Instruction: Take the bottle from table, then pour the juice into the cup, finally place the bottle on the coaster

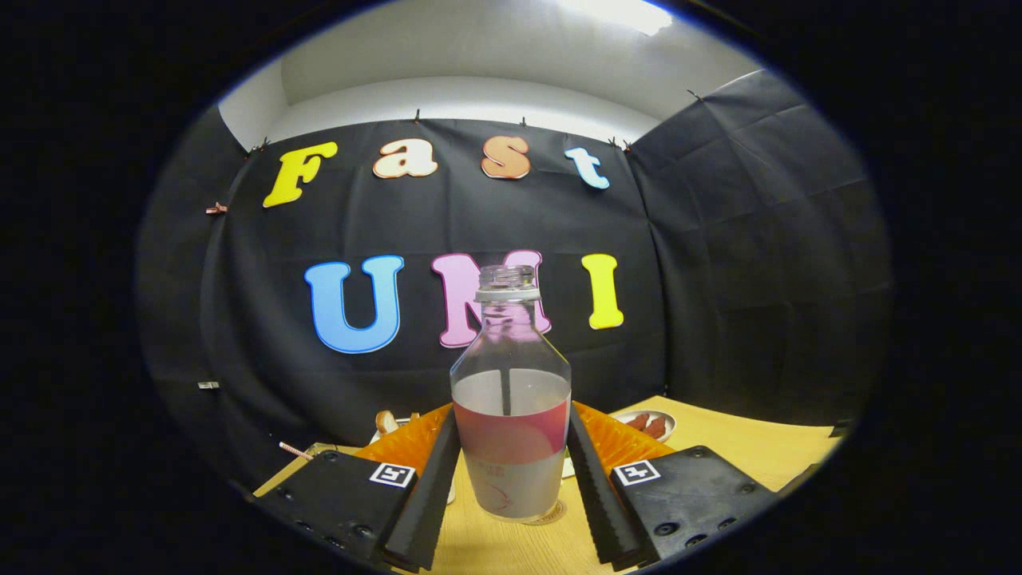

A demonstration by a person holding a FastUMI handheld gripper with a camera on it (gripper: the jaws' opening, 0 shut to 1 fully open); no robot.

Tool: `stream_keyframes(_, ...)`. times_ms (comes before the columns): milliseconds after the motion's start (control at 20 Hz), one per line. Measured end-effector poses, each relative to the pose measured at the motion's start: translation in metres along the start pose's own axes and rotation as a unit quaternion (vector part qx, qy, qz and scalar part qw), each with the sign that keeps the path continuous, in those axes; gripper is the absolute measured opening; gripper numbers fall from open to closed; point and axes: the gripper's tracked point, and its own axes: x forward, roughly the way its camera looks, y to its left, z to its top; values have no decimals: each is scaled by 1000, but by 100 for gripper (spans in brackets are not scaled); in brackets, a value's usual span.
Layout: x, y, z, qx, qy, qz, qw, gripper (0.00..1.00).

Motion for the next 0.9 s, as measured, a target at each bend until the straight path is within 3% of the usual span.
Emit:
stream_keyframes(500, 57, 17, -77, -65, 4, -19, 998, 75)
stream_keyframes(700, 75, 5, -124, -94, 30, -56, 994, 75)
stream_keyframes(900, 96, -3, -186, -128, 78, -65, 986, 75)
